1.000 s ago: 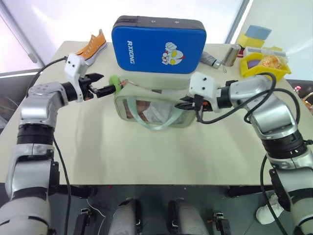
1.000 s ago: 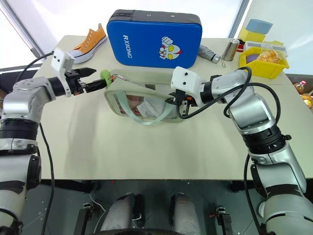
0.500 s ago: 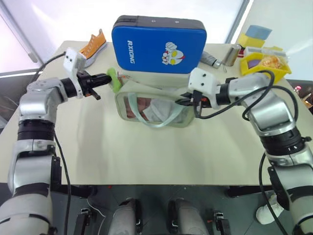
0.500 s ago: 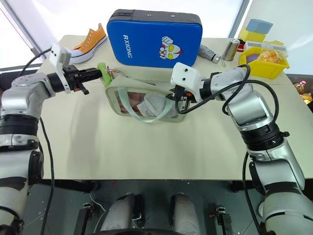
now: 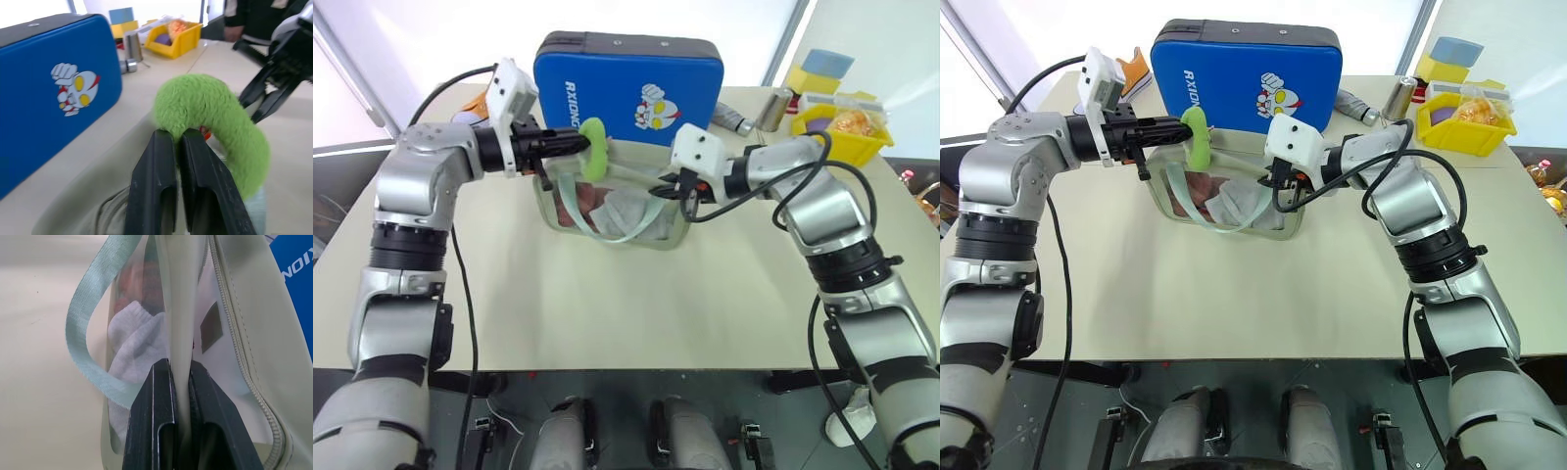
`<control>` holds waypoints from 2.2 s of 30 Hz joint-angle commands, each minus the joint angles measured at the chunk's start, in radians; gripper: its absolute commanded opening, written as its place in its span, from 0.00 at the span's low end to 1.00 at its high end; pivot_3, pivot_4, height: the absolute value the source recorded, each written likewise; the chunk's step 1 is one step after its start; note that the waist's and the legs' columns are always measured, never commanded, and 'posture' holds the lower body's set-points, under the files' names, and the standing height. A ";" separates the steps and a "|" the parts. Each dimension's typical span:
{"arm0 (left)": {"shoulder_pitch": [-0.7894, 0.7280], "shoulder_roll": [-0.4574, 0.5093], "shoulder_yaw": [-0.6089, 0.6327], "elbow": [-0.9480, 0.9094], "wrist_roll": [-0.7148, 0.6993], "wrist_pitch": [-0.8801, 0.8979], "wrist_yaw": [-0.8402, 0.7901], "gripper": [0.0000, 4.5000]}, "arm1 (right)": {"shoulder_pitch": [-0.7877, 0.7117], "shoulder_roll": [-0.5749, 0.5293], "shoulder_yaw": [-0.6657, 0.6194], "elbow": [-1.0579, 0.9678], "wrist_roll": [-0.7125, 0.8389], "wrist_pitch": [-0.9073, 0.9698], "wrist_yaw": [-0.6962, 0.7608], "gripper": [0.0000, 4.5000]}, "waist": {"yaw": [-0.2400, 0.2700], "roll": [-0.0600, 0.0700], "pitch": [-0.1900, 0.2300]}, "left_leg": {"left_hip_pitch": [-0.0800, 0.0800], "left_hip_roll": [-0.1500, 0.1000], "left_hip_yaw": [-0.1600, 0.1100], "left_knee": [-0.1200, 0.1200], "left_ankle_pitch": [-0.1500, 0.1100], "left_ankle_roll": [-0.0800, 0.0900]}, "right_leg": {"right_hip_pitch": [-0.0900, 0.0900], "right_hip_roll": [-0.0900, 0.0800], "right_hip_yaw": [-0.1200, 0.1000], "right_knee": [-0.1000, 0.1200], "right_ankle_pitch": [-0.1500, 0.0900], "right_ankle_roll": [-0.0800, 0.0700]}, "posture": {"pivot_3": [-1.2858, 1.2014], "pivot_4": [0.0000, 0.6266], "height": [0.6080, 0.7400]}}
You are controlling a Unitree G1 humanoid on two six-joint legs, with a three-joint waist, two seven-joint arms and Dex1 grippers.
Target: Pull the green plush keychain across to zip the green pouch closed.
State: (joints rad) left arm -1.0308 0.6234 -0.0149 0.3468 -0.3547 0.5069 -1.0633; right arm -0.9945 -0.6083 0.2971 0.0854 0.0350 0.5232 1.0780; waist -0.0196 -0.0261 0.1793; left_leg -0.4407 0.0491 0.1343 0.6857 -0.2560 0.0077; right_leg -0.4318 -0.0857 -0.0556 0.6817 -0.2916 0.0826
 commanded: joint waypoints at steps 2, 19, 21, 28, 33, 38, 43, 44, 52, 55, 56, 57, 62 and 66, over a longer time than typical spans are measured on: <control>-0.060 0.025 0.035 0.051 0.031 -0.055 0.024 0.55 | -0.024 0.005 -0.023 -0.012 -0.001 -0.019 -0.013 0.00 | 0.001 0.000 0.000 | 0.000 0.000 0.000 0.000 0.000 0.000 | 0.000 0.000 0.000 0.000 0.000 0.000 | 0.52 0.24 1.00; 0.099 0.212 0.058 -0.175 -0.022 0.074 -0.089 1.00 | -0.048 0.020 -0.028 0.041 -0.012 -0.058 -0.016 0.00 | -0.001 0.000 0.000 | 0.000 0.000 0.000 0.000 0.000 0.000 | 0.000 0.000 0.000 0.000 0.000 0.000 | 0.52 0.24 1.00; 0.178 0.192 0.038 -0.194 0.004 0.039 -0.063 1.00 | -0.053 0.023 -0.027 0.048 -0.012 -0.064 -0.016 0.00 | 0.000 0.000 0.000 | 0.000 0.000 0.000 0.000 0.000 0.000 | 0.000 0.000 0.000 0.000 0.000 0.000 | 0.52 0.24 1.00; 0.180 0.084 0.042 -0.078 0.056 -0.033 0.053 0.94 | -0.062 0.031 -0.022 0.055 -0.013 -0.069 -0.008 0.00 | 0.005 0.000 0.000 | -0.001 0.000 0.000 0.000 0.000 0.000 | 0.000 0.000 0.000 0.000 0.000 0.000 | 0.52 0.24 1.00; 0.197 0.096 0.039 -0.111 0.024 -0.017 -0.003 0.44 | -0.057 0.025 -0.024 0.046 -0.016 -0.064 -0.004 0.00 | 0.000 0.000 0.000 | 0.000 0.000 0.000 0.000 0.000 0.000 | 0.000 0.000 0.000 0.000 0.000 0.000 | 0.52 0.24 1.00; 0.240 0.113 0.032 -0.177 0.016 0.022 -0.028 0.00 | -0.060 0.015 -0.030 0.053 -0.020 -0.065 -0.007 0.00 | 0.001 0.000 0.000 | 0.000 0.000 0.000 0.000 0.000 0.000 | 0.000 0.000 0.000 0.000 0.000 0.000 | 0.52 0.24 1.00; 0.251 0.107 0.032 -0.201 0.021 0.035 -0.019 0.00 | -0.097 -0.017 -0.058 0.069 0.001 -0.045 0.025 0.37 | 0.005 0.000 0.000 | -0.001 0.000 0.000 0.000 0.000 0.000 | 0.000 0.000 0.000 0.000 0.000 0.000 | 0.52 0.24 1.00; 0.252 0.107 0.033 -0.199 0.024 0.034 -0.018 0.00 | -0.107 -0.030 -0.061 0.073 0.003 -0.054 0.039 0.49 | 0.005 0.000 0.000 | -0.001 0.000 0.000 0.000 0.000 0.000 | 0.000 0.000 0.000 0.000 0.000 0.000 | 0.52 0.24 1.00; 0.251 0.120 0.044 -0.212 0.019 0.047 -0.019 0.00 | -0.214 0.004 -0.089 0.053 0.074 -0.015 0.082 0.59 | 0.002 0.000 0.000 | 0.000 0.000 0.000 0.000 0.000 0.000 | 0.000 0.000 0.000 0.000 0.000 0.000 | 0.52 0.24 1.00; 0.250 0.122 0.046 -0.211 0.019 0.048 -0.020 0.00 | -0.212 0.097 -0.069 0.016 0.091 0.012 0.039 0.59 | 0.000 0.000 0.000 | 0.000 0.000 0.000 0.000 0.000 0.000 | 0.000 0.000 0.000 0.000 0.000 0.000 | 0.52 0.24 1.00; 0.248 0.122 0.045 -0.211 0.020 0.049 -0.020 0.00 | -0.207 0.122 -0.057 0.013 0.084 0.010 0.023 0.59 | 0.000 0.000 0.000 | 0.000 0.000 0.000 0.000 0.000 0.000 | 0.000 0.000 0.000 0.000 0.000 0.000 | 0.52 0.24 1.00; 0.246 0.122 0.044 -0.209 0.021 0.049 -0.020 0.00 | -0.200 0.146 -0.046 0.013 0.074 0.003 0.008 0.59 | 0.001 0.000 0.000 | 0.000 0.000 0.000 0.000 0.000 0.000 | 0.000 0.000 0.000 0.000 0.000 0.000 | 0.52 0.24 1.00; 0.241 0.120 0.043 -0.208 0.020 0.053 -0.021 0.00 | -0.198 0.200 -0.006 0.072 0.028 -0.068 -0.038 0.59 | 0.007 0.000 0.000 | -0.001 -0.001 0.000 0.000 0.000 0.000 | 0.000 -0.001 0.000 0.000 0.000 0.000 | 0.52 0.24 1.00; 0.243 0.120 0.044 -0.208 0.020 0.053 -0.020 0.00 | -0.216 0.215 0.008 0.147 -0.005 -0.124 -0.059 0.59 | 0.005 0.000 0.000 | -0.001 -0.001 0.000 0.000 0.000 0.000 | 0.000 -0.001 0.000 0.000 0.000 0.000 | 0.52 0.24 1.00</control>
State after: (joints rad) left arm -0.7781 0.7349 0.0143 0.1635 -0.3188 0.5624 -1.0816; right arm -1.1757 -0.3981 0.3116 0.2305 0.0402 0.4295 1.0328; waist -0.0149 -0.0259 0.1793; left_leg -0.4415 0.0484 0.1338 0.6858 -0.2561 0.0079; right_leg -0.4319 -0.0863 -0.0557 0.6818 -0.2916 0.0826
